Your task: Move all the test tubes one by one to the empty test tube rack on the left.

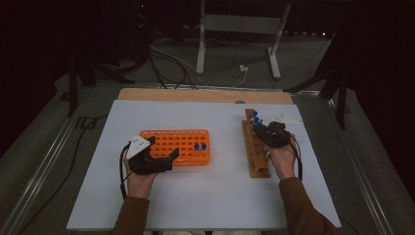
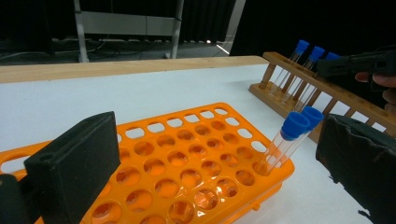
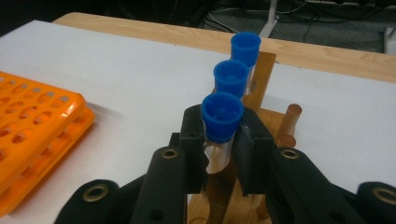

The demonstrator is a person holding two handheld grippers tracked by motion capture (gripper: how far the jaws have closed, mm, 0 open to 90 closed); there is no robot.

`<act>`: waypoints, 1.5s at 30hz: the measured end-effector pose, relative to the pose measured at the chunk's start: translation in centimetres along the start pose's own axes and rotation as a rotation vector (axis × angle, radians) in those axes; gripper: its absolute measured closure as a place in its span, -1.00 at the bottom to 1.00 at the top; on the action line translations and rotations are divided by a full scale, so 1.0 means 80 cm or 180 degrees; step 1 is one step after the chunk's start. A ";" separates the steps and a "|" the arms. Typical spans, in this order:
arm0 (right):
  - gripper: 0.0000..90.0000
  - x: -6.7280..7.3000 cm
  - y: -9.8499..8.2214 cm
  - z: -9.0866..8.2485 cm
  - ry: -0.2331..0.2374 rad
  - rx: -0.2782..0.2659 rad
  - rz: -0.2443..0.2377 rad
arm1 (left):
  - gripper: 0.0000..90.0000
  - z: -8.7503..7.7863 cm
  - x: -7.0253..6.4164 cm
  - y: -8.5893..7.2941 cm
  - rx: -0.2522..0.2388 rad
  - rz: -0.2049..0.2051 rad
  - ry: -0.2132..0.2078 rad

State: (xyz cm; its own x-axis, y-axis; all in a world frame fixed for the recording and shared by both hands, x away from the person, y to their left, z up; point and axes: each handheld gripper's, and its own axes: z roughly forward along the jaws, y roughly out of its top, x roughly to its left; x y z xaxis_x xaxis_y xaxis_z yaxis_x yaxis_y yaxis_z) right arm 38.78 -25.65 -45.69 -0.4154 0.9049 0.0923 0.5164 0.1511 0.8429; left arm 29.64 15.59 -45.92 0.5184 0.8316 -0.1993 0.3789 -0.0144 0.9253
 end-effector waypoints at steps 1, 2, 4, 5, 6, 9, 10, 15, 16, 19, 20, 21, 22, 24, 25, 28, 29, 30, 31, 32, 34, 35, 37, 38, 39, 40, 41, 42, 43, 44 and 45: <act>0.68 0.001 0.000 0.000 -0.0012 0.0002 -0.0011 | -0.98 0.000 0.000 0.000 -0.0002 -0.0004 0.0003; 0.68 0.002 0.000 0.001 -0.0013 0.0001 -0.0017 | -0.98 0.000 0.000 0.000 -0.0003 -0.0007 0.0003; 0.68 0.003 0.000 0.001 -0.0034 0.0008 -0.0033 | -0.98 0.000 0.001 0.000 -0.0002 -0.0004 0.0002; 0.69 0.003 0.000 0.001 -0.0045 0.0011 -0.0047 | -0.98 0.000 0.001 0.000 -0.0004 -0.0008 0.0001; 0.69 0.005 0.000 0.001 -0.0053 0.0018 -0.0081 | -0.98 -0.001 0.001 0.000 -0.0002 -0.0009 0.0004; 0.70 0.009 0.000 0.001 -0.0087 0.0040 -0.0168 | -0.98 -0.001 0.001 0.000 -0.0001 -0.0006 0.0008; 0.70 0.010 0.000 0.001 -0.0094 0.0039 -0.0183 | -0.98 -0.001 0.001 0.000 -0.0001 -0.0005 0.0012; 0.70 0.009 0.000 -0.001 -0.0115 0.0036 -0.0179 | -0.98 -0.003 0.003 0.002 -0.0010 -0.0012 0.0024; 0.70 0.009 0.000 -0.002 -0.0118 0.0024 -0.0180 | -0.98 -0.003 0.003 0.002 -0.0011 -0.0014 0.0023; 0.70 0.009 0.003 -0.008 -0.0124 -0.0018 -0.0196 | -0.98 -0.003 0.004 0.002 0.0009 -0.0023 0.0010; 0.70 0.010 0.004 -0.010 -0.0124 -0.0027 -0.0200 | -0.98 -0.003 0.004 0.002 0.0011 -0.0020 0.0005; 0.70 0.010 0.006 -0.012 -0.0124 -0.0030 -0.0211 | -0.98 -0.003 0.004 0.003 0.0015 -0.0015 0.0000; 0.70 0.010 0.008 -0.014 -0.0130 -0.0027 -0.0219 | -0.98 -0.003 0.004 0.003 0.0015 -0.0013 -0.0001; 0.70 0.009 0.012 -0.018 -0.0123 -0.0044 -0.0210 | -0.98 -0.003 0.004 0.004 0.0010 -0.0018 -0.0006; 0.70 0.010 0.014 -0.021 -0.0124 -0.0061 -0.0217 | -0.98 -0.004 0.004 0.004 0.0011 -0.0014 -0.0006; 0.70 0.011 0.021 -0.028 -0.0127 -0.0083 -0.0251 | -0.98 -0.004 0.005 0.005 0.0009 -0.0012 -0.0012; 0.70 0.012 0.023 -0.030 -0.0125 -0.0093 -0.0258 | -0.98 -0.005 0.005 0.006 0.0010 -0.0009 -0.0012; 0.70 0.012 0.025 -0.032 -0.0126 -0.0095 -0.0269 | -0.98 -0.005 0.005 0.006 0.0005 -0.0011 -0.0012; 0.70 0.013 0.027 -0.034 -0.0128 -0.0106 -0.0270 | -0.98 -0.005 0.005 0.006 0.0003 -0.0006 -0.0008; 0.70 0.013 0.029 -0.036 -0.0123 -0.0111 -0.0273 | -0.98 -0.005 0.005 0.006 0.0003 0.0002 -0.0003; 0.70 0.014 0.033 -0.039 -0.0127 -0.0113 -0.0282 | -0.98 -0.005 0.005 0.006 0.0009 0.0006 -0.0004; 0.70 0.014 0.036 -0.042 -0.0126 -0.0124 -0.0287 | -0.98 -0.004 0.005 0.006 0.0010 0.0007 -0.0004; 0.70 0.014 0.040 -0.046 -0.0118 -0.0138 -0.0298 | -0.98 -0.004 0.005 0.006 0.0017 0.0014 -0.0004; 0.70 0.014 0.042 -0.049 -0.0117 -0.0152 -0.0316 | -0.98 -0.004 0.004 0.006 0.0020 0.0012 -0.0010; 0.70 0.015 0.044 -0.051 -0.0109 -0.0162 -0.0312 | -0.98 -0.004 0.003 0.006 0.0027 0.0014 -0.0010; 0.70 0.015 0.046 -0.053 -0.0096 -0.0176 -0.0314 | -0.98 -0.003 0.003 0.006 0.0036 0.0019 -0.0009; 0.70 0.015 0.047 -0.056 -0.0082 -0.0177 -0.0318 | -0.98 -0.003 0.002 0.006 0.0035 0.0014 -0.0024; 0.70 0.015 0.049 -0.058 -0.0074 -0.0177 -0.0318 | -0.98 -0.002 0.001 0.006 0.0044 0.0013 -0.0040; 0.70 0.015 0.050 -0.059 -0.0071 -0.0182 -0.0325 | -0.98 -0.002 0.000 0.006 0.0059 0.0027 -0.0044; 0.70 0.015 0.051 -0.061 -0.0054 -0.0184 -0.0325 | -0.98 0.000 -0.001 0.006 0.0069 0.0039 -0.0051; 0.70 0.015 0.051 -0.063 -0.0047 -0.0183 -0.0332 | -0.98 0.001 -0.003 0.007 0.0079 0.0055 -0.0060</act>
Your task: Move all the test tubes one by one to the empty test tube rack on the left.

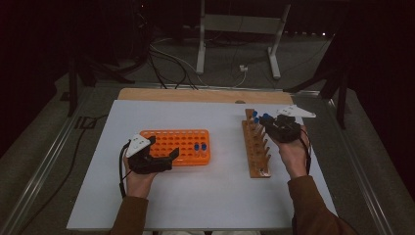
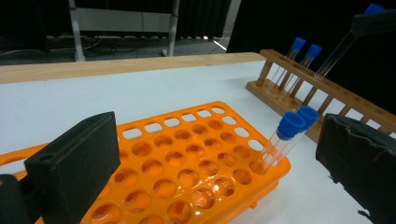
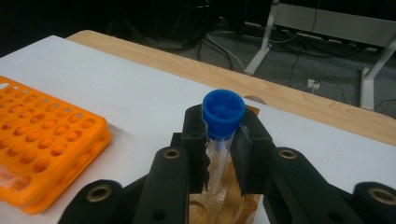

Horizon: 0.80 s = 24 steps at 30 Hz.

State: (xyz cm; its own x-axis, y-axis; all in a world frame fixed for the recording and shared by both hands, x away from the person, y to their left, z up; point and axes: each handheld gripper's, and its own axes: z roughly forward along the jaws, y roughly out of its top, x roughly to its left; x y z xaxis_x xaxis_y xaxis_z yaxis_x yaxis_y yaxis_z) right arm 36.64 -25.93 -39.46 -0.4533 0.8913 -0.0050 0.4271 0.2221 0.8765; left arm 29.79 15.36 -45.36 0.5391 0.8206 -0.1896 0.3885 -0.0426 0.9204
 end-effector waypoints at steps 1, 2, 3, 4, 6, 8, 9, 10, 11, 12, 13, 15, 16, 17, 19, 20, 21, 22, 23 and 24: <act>0.70 0.000 0.001 -0.001 0.0004 -0.0002 0.0000 | -0.98 0.001 -0.002 0.002 0.0009 0.0013 -0.0009; 0.70 0.000 0.002 -0.003 0.0017 0.0003 -0.0002 | -0.98 0.002 -0.003 0.004 0.0014 0.0039 -0.0015; 0.70 0.001 0.002 -0.003 0.0029 0.0008 0.0001 | -0.98 0.003 -0.005 0.006 0.0007 0.0059 -0.0023; 0.70 0.002 0.003 -0.004 0.0035 0.0009 -0.0006 | -0.98 0.003 -0.007 0.009 0.0000 0.0081 -0.0031; 0.70 0.005 0.006 -0.005 0.0057 0.0006 -0.0017 | -0.98 0.005 -0.011 0.013 -0.0007 0.0144 -0.0038; 0.70 0.010 0.009 -0.006 0.0078 -0.0009 -0.0034 | -0.98 0.007 -0.015 0.017 -0.0012 0.0199 -0.0052; 0.70 0.012 0.011 -0.006 0.0099 -0.0015 -0.0050 | -0.98 0.008 -0.017 0.019 -0.0011 0.0228 -0.0057; 0.70 0.016 0.013 -0.007 0.0117 -0.0018 -0.0068 | -0.98 0.009 -0.019 0.020 0.0001 0.0259 -0.0059; 0.70 0.019 0.014 -0.006 0.0140 -0.0014 -0.0087 | -0.98 0.011 -0.020 0.021 0.0003 0.0282 -0.0056; 0.70 0.022 0.016 -0.006 0.0158 -0.0012 -0.0107 | -0.98 0.012 -0.022 0.022 0.0014 0.0311 -0.0049; 0.70 0.026 0.017 -0.005 0.0190 -0.0008 -0.0119 | -0.98 0.013 -0.023 0.023 0.0020 0.0317 -0.0053; 0.70 0.033 0.019 -0.001 0.0234 0.0024 -0.0166 | -0.98 0.017 -0.025 0.025 0.0025 0.0335 -0.0052; 0.70 0.037 0.020 0.001 0.0246 0.0036 -0.0194 | -0.98 0.019 -0.026 0.026 0.0028 0.0353 -0.0055; 0.70 0.041 0.021 0.002 0.0279 0.0052 -0.0205 | -0.98 0.020 -0.028 0.028 0.0026 0.0363 -0.0051; 0.70 0.048 0.022 0.006 0.0317 0.0071 -0.0233 | -0.98 0.025 -0.031 0.030 0.0030 0.0388 -0.0049; 0.70 0.052 0.022 0.008 0.0347 0.0078 -0.0232 | -0.98 0.027 -0.032 0.031 0.0034 0.0402 -0.0058; 0.70 0.055 0.023 0.009 0.0380 0.0085 -0.0226 | -0.98 0.029 -0.034 0.032 0.0033 0.0409 -0.0062; 0.70 0.058 0.023 0.010 0.0398 0.0091 -0.0231 | -0.98 0.031 -0.036 0.034 0.0034 0.0420 -0.0065; 0.70 0.061 0.024 0.011 0.0424 0.0102 -0.0239 | -0.98 0.034 -0.039 0.035 0.0029 0.0430 -0.0072; 0.70 0.064 0.025 0.012 0.0446 0.0104 -0.0243 | -0.98 0.036 -0.041 0.036 0.0028 0.0435 -0.0079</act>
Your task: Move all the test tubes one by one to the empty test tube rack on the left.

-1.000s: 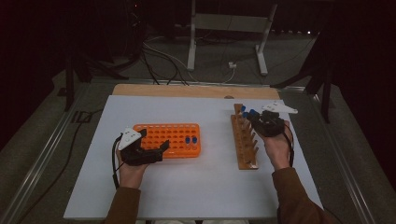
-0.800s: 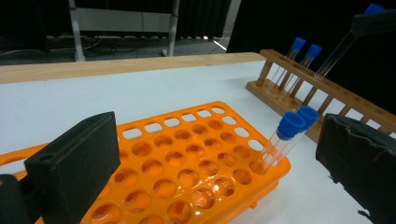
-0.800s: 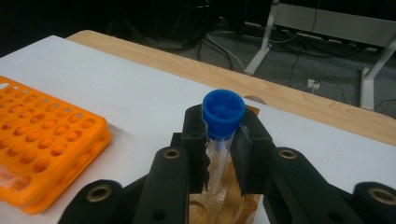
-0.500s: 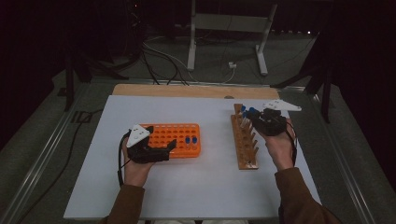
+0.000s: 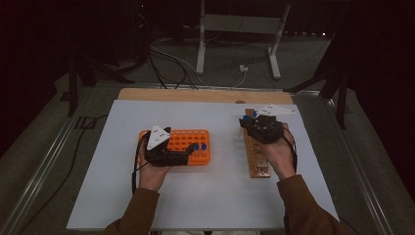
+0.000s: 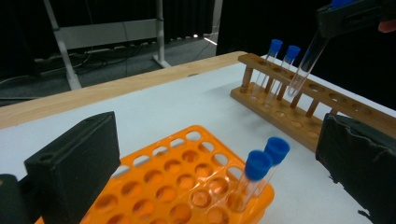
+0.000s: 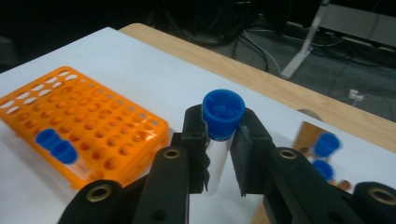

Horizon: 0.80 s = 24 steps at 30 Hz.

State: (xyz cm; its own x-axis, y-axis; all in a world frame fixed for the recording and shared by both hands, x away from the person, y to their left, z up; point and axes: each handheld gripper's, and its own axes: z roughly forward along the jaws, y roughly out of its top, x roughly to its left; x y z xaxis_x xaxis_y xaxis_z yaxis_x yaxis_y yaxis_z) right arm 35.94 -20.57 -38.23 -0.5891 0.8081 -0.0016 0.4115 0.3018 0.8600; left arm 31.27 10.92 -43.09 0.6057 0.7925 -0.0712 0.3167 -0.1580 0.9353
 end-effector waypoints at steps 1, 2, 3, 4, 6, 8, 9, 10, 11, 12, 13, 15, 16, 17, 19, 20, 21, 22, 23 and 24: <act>0.70 0.002 0.001 0.001 0.0033 0.0000 -0.0001 | -0.98 0.002 -0.002 0.001 0.0000 0.0007 -0.0008; 0.70 0.005 0.002 0.002 0.0058 -0.0003 -0.0001 | -0.98 0.005 -0.004 0.003 0.0000 0.0016 -0.0015; 0.70 0.007 0.003 0.002 0.0082 -0.0008 -0.0011 | -0.98 0.008 -0.006 0.004 0.0005 0.0014 -0.0022; 0.70 0.009 0.005 0.002 0.0103 -0.0015 -0.0007 | -0.97 0.011 -0.008 0.006 0.0016 0.0028 -0.0038; 0.70 0.013 0.007 0.003 0.0136 -0.0024 -0.0017 | -0.92 0.016 -0.014 0.009 0.0047 0.0057 -0.0065; 0.70 0.015 0.010 0.003 0.0171 -0.0031 -0.0009 | -0.89 0.022 -0.019 0.011 0.0070 0.0079 -0.0104; 0.70 0.016 0.011 0.004 0.0197 -0.0032 -0.0002 | -0.89 0.025 -0.022 0.012 0.0081 0.0090 -0.0115; 0.70 0.017 0.011 0.004 0.0219 -0.0033 0.0004 | -0.88 0.028 -0.025 0.013 0.0099 0.0110 -0.0128; 0.70 0.019 0.012 0.005 0.0236 -0.0037 0.0011 | -0.88 0.031 -0.027 0.014 0.0111 0.0127 -0.0123; 0.70 0.020 0.013 0.006 0.0254 -0.0037 0.0015 | -0.87 0.035 -0.029 0.015 0.0120 0.0144 -0.0132; 0.70 0.022 0.014 0.007 0.0274 -0.0038 0.0019 | -0.87 0.038 -0.032 0.016 0.0118 0.0125 -0.0141; 0.70 0.027 0.016 0.009 0.0312 -0.0035 0.0021 | -0.87 0.044 -0.036 0.017 0.0124 0.0133 -0.0169; 0.70 0.029 0.016 0.011 0.0329 -0.0034 0.0023 | -0.87 0.046 -0.039 0.018 0.0119 0.0150 -0.0177; 0.70 0.031 0.017 0.012 0.0344 -0.0030 0.0016 | -0.84 0.048 -0.042 0.018 0.0110 0.0179 -0.0169; 0.70 0.036 0.017 0.015 0.0385 -0.0012 0.0011 | -0.82 0.052 -0.048 0.019 0.0096 0.0231 -0.0152; 0.70 0.039 0.017 0.016 0.0397 -0.0007 -0.0002 | -0.80 0.054 -0.050 0.019 0.0091 0.0246 -0.0165; 0.70 0.041 0.018 0.017 0.0410 0.0000 -0.0012 | -0.76 0.056 -0.053 0.020 0.0080 0.0267 -0.0163; 0.70 0.043 0.018 0.018 0.0422 0.0004 -0.0011 | -0.70 0.058 -0.055 0.020 0.0062 0.0280 -0.0166; 0.70 0.044 0.018 0.019 0.0438 0.0006 -0.0008 | -0.63 0.059 -0.057 0.020 0.0052 0.0294 -0.0181; 0.70 0.046 0.019 0.020 0.0458 0.0008 -0.0002 | -0.61 0.061 -0.059 0.021 0.0039 0.0282 -0.0178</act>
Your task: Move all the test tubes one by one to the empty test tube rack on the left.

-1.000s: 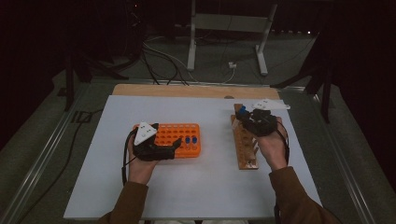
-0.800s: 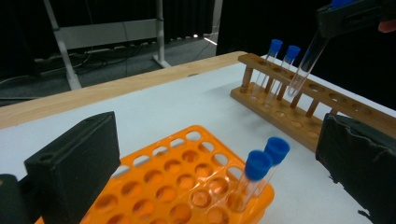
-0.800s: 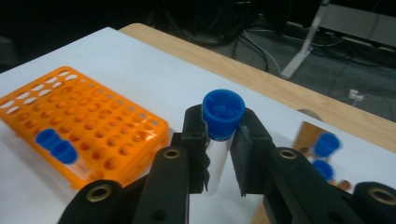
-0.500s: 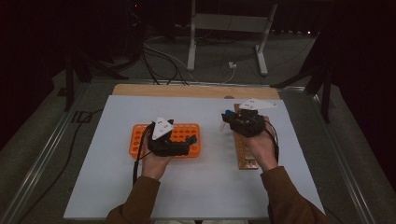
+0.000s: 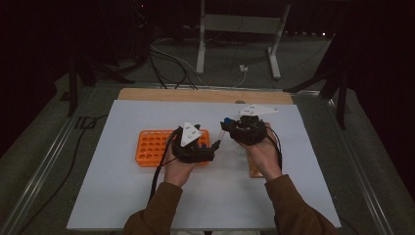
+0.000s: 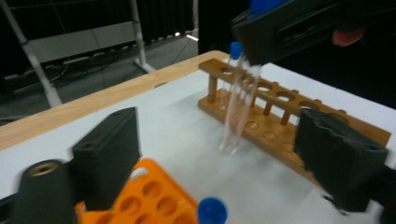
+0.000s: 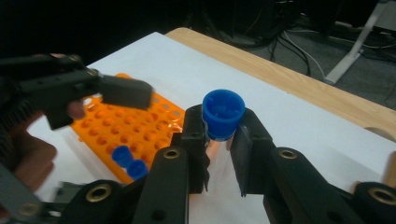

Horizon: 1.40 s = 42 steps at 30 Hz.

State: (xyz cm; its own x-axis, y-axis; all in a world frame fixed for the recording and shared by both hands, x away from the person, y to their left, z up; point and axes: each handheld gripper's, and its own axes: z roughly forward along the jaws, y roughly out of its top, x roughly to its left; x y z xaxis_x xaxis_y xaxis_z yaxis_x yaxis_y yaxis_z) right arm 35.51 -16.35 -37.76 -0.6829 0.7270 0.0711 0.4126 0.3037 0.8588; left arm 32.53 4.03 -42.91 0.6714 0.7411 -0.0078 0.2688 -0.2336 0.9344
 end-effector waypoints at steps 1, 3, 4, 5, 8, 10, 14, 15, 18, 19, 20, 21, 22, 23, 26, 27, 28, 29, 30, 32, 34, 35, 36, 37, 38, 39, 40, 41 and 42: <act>0.70 0.001 0.000 0.001 0.0013 0.0005 -0.0002 | -0.57 0.002 -0.002 0.001 -0.0010 0.0008 -0.0009; 0.70 0.004 0.001 0.002 0.0035 0.0002 -0.0001 | -0.44 0.005 -0.004 0.001 -0.0016 0.0013 -0.0002; 0.70 0.006 0.001 0.003 0.0055 0.0001 0.0010 | -0.36 0.007 -0.005 0.002 -0.0027 0.0015 0.0008; 0.70 0.007 0.001 0.003 0.0068 0.0000 0.0007 | -0.28 0.008 -0.005 0.002 -0.0043 0.0017 -0.0002; 0.70 0.011 0.002 0.004 0.0104 -0.0001 0.0004 | 0.00 0.012 -0.006 0.003 -0.0042 -0.0011 0.0015; 0.70 0.013 0.002 0.004 0.0124 -0.0005 -0.0006 | 0.22 0.014 -0.005 0.003 -0.0058 -0.0044 -0.0012; 0.70 0.015 0.003 0.005 0.0140 0.0000 -0.0007 | 0.50 0.016 -0.004 0.003 -0.0074 -0.0058 -0.0070; 0.70 0.015 0.002 0.006 0.0140 0.0001 -0.0006 | 0.54 0.016 -0.004 0.003 -0.0076 -0.0050 -0.0080; 0.70 0.014 0.002 0.006 0.0142 0.0000 0.0004 | 0.66 0.018 -0.005 0.002 -0.0085 -0.0042 -0.0125; 0.70 0.013 0.002 0.006 0.0138 0.0003 0.0004 | 0.68 0.019 -0.005 0.002 -0.0083 -0.0023 -0.0135; 0.70 0.013 0.002 0.006 0.0133 0.0007 0.0005 | 0.69 0.020 -0.005 0.002 -0.0083 -0.0002 -0.0132; 0.70 0.012 0.001 0.006 0.0126 0.0010 -0.0004 | 0.70 0.020 -0.006 0.002 -0.0086 0.0004 -0.0134; 0.70 0.012 0.001 0.006 0.0120 0.0011 -0.0002 | 0.71 0.021 -0.006 0.002 -0.0087 0.0010 -0.0141; 0.70 0.012 0.001 0.006 0.0114 0.0013 -0.0007 | 0.72 0.021 -0.007 0.001 -0.0093 0.0018 -0.0138; 0.68 0.011 0.001 0.006 0.0113 0.0008 -0.0015 | 0.74 0.022 -0.007 0.002 -0.0101 0.0047 -0.0123; 0.62 0.010 0.001 0.005 0.0134 -0.0007 -0.0007 | 0.74 0.022 -0.006 0.002 -0.0099 0.0030 -0.0096; 0.52 0.010 0.000 0.004 0.0166 -0.0037 0.0013 | 0.74 0.022 -0.003 0.001 -0.0101 0.0005 -0.0079; 0.40 0.008 0.000 0.002 0.0192 -0.0074 0.0024 | 0.74 0.022 0.000 0.001 -0.0093 -0.0009 -0.0054; 0.29 0.007 0.000 0.001 0.0215 -0.0107 0.0044 | 0.74 0.021 0.003 0.001 -0.0086 -0.0024 -0.0032; 0.10 0.003 -0.001 -0.003 0.0229 -0.0156 0.0077 | 0.74 0.019 0.009 0.001 -0.0078 -0.0044 0.0010; -0.05 0.000 -0.001 -0.006 0.0207 -0.0171 0.0101 | 0.74 0.018 0.014 0.001 -0.0079 -0.0068 0.0041; -0.10 -0.002 -0.002 -0.007 0.0180 -0.0183 0.0097 | 0.74 0.017 0.017 0.001 -0.0081 -0.0082 0.0054; -0.16 -0.003 -0.003 -0.009 0.0149 -0.0194 0.0086 | 0.74 0.015 0.019 0.001 -0.0090 -0.0102 0.0064; -0.22 -0.004 -0.003 -0.010 0.0130 -0.0201 0.0077 | 0.74 0.014 0.021 0.001 -0.0098 -0.0113 0.0074; -0.30 -0.005 -0.004 -0.011 0.0111 -0.0204 0.0068 | 0.74 0.013 0.023 0.000 -0.0107 -0.0122 0.0084; -0.39 -0.006 -0.006 -0.012 0.0075 -0.0206 0.0063 | 0.74 0.011 0.025 0.000 -0.0106 -0.0130 0.0093; -0.48 -0.007 -0.007 -0.013 0.0044 -0.0207 0.0047 | 0.74 0.010 0.027 0.000 -0.0115 -0.0142 0.0096; -0.57 -0.008 -0.008 -0.013 0.0005 -0.0199 0.0036 | 0.74 0.008 0.029 -0.001 -0.0110 -0.0145 0.0103; -0.65 -0.009 -0.010 -0.013 -0.0030 -0.0183 0.0040 | 0.74 0.006 0.030 -0.001 -0.0115 -0.0165 0.0109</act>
State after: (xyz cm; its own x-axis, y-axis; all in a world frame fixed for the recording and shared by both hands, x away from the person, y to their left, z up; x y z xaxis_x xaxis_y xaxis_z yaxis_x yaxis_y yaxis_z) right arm 35.03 -17.74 -37.94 -0.6720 0.7364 0.0775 0.3856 0.2587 0.8856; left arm 34.49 5.53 -43.20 0.6330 0.7728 -0.0451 0.2772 -0.1719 0.9453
